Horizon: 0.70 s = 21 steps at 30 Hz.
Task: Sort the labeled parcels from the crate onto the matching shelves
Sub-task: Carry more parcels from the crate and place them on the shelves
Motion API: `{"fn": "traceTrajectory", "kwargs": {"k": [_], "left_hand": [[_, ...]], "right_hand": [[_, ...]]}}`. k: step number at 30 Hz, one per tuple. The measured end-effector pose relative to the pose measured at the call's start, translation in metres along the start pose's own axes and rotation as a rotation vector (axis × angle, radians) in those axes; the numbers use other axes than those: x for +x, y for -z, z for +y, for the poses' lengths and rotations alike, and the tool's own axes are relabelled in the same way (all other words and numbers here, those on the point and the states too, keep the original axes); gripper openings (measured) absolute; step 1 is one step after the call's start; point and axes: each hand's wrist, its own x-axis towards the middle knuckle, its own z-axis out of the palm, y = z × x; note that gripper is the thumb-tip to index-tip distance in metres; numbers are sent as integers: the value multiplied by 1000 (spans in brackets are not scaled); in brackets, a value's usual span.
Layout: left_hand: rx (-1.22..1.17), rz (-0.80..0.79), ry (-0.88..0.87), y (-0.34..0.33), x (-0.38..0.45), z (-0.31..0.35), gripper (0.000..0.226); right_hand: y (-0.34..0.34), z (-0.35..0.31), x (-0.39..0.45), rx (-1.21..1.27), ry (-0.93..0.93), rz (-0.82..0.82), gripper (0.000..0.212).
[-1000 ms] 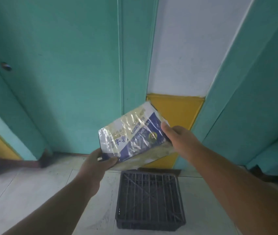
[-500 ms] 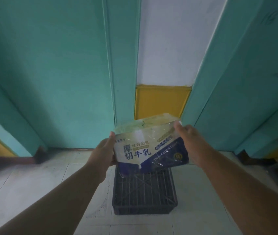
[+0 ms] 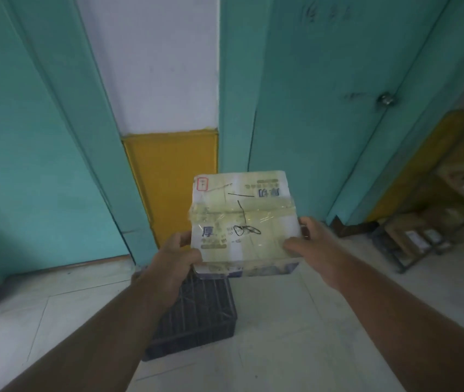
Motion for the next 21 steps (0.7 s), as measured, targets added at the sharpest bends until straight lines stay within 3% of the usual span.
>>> {"fn": "traceTrajectory", "kwargs": {"k": [6,11,15,19,21], "left_hand": [[62,-38,8,-102,17,-9,38],[69,-49,35,-163,50,-12,17],[95,-125,28,-223,98,1,33],[128,-338,105,-305,139,25,33],[164,-424,183,-351,150,36,28]], "right_hand": [[90,48,5,84,-16,122,31],[143,78,30,101,-12,197,31],[189,93,54,147,-58,213,41],[256,106,67,172,-104,290,54],[292,111,64,182,-135,325,43]]}}
